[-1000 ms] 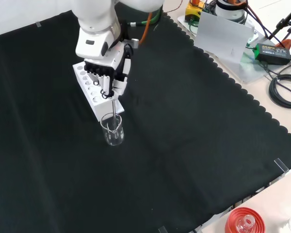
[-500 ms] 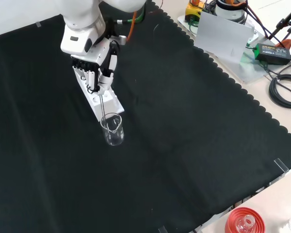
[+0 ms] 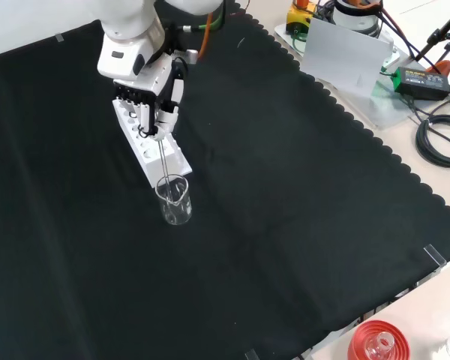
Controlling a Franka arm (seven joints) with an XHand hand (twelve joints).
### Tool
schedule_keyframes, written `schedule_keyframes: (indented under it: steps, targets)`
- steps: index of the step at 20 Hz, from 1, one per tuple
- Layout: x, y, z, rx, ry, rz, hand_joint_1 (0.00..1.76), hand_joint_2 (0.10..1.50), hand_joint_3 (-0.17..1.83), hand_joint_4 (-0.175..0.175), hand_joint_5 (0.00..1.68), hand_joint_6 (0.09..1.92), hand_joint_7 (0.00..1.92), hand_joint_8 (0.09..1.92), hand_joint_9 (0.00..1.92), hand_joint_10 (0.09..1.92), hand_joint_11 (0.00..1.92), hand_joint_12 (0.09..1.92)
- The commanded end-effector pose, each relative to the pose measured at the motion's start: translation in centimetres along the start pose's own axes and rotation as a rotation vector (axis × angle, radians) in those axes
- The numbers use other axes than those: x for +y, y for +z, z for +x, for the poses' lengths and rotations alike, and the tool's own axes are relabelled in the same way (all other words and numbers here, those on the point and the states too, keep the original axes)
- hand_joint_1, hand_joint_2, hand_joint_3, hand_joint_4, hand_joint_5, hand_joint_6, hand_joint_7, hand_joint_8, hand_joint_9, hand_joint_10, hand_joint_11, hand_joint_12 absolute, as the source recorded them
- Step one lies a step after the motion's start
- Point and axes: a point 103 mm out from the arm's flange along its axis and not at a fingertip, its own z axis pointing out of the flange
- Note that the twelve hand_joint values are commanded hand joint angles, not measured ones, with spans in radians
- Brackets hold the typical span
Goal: Stir in the beaker to the left of the white test tube rack with the glass rod.
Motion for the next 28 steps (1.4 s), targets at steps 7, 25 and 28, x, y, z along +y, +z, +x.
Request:
schedule_keyframes:
  steps: [7, 25, 28]
  targets:
    - [1.1, -0.7, 3.8, -0.022, -0.024, 0.013, 1.17, 1.20, -0.17, -0.175, 0.99, 1.03, 1.57, 0.60, 1.77, 0.35, 1.66, 0.78]
    - [0.8, -1.5, 4.0, -0.030, -0.028, -0.016, 1.17, 1.20, -0.17, -0.175, 0.99, 1.03, 1.57, 0.60, 1.77, 0.35, 1.66, 0.78]
    - [0.7, -1.7, 4.1, -0.041, -0.027, -0.018, 1.17, 1.20, -0.17, -0.175, 0.99, 1.03, 1.57, 0.60, 1.77, 0.35, 1.66, 0.78]
